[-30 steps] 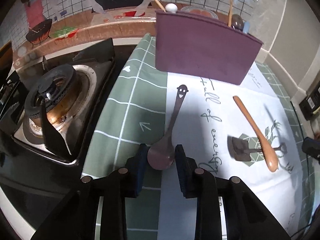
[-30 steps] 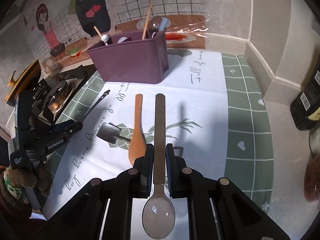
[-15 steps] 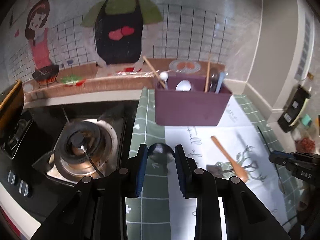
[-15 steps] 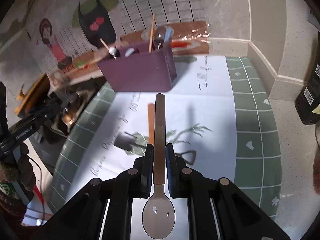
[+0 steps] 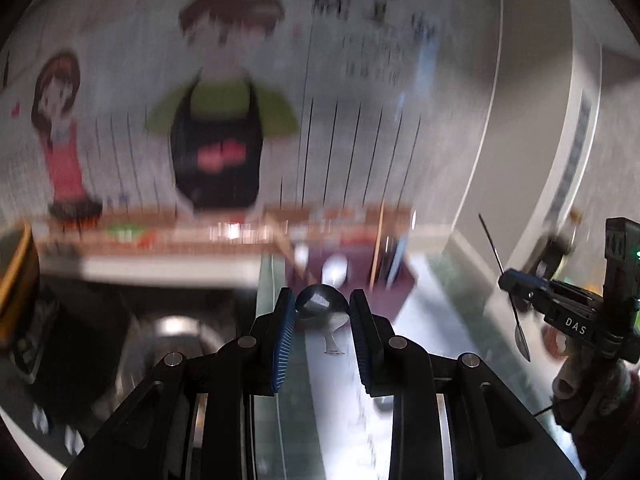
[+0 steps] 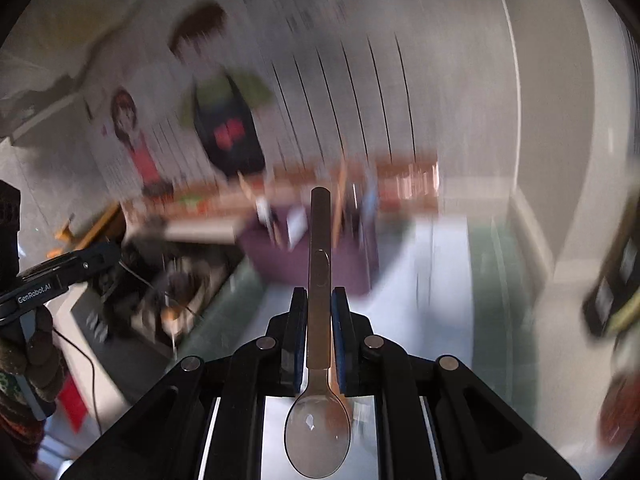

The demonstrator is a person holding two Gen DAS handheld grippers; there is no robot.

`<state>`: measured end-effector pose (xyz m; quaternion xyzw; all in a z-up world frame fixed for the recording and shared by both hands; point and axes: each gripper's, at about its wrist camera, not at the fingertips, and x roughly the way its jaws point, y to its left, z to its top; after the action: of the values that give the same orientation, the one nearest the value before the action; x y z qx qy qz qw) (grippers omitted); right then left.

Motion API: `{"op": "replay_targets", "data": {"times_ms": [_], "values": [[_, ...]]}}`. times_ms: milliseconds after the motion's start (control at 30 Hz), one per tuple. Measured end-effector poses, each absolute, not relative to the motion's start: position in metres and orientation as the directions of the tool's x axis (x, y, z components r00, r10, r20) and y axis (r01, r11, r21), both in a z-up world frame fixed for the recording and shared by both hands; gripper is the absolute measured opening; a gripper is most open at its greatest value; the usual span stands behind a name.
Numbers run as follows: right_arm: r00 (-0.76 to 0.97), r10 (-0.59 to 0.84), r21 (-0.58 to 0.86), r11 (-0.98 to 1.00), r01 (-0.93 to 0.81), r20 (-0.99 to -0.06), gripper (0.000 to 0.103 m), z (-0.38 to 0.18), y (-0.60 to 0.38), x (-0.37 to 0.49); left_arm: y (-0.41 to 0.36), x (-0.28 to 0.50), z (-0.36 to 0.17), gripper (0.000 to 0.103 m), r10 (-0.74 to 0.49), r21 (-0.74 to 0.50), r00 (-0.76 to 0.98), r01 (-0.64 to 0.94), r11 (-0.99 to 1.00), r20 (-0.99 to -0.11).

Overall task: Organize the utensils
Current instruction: 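Lower both spoons into the purple holder and open both tools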

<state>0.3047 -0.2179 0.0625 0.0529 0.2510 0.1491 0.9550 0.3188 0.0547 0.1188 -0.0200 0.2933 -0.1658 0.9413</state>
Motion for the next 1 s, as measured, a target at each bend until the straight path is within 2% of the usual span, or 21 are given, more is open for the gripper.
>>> {"op": "replay_targets", "data": {"times_ms": [133,200,467,667,1000], "values": [[0.913,0.280,0.113,0.960,-0.257,-0.298,0.011,0.118,-0.207,0.328,0.050,0.356,0.161,0.029,-0.364,-0.157,0.780,0.331,0.930,-0.509],[0.915,0.300,0.130,0.953,-0.274,-0.270,0.011,0.126,-0.205,0.347,0.046,0.376,0.165,0.029,-0.358,-0.151,0.778,0.329,0.932,-0.516],[0.869,0.374,0.233,0.922,-0.310,-0.323,0.011,0.078,-0.201,0.426,0.026,0.450,0.127,0.029,-0.361,-0.182,0.697,0.319,0.930,-0.620],[0.853,0.363,0.250,0.926,-0.283,-0.376,0.011,0.033,-0.195,0.471,0.019,0.479,0.093,0.029,-0.346,-0.178,0.633,0.316,0.932,-0.693],[0.856,0.347,0.251,0.931,-0.265,-0.384,0.012,-0.005,-0.194,0.497,0.012,0.500,0.053,0.029,-0.336,-0.188,0.584,0.300,0.935,-0.739]]}}
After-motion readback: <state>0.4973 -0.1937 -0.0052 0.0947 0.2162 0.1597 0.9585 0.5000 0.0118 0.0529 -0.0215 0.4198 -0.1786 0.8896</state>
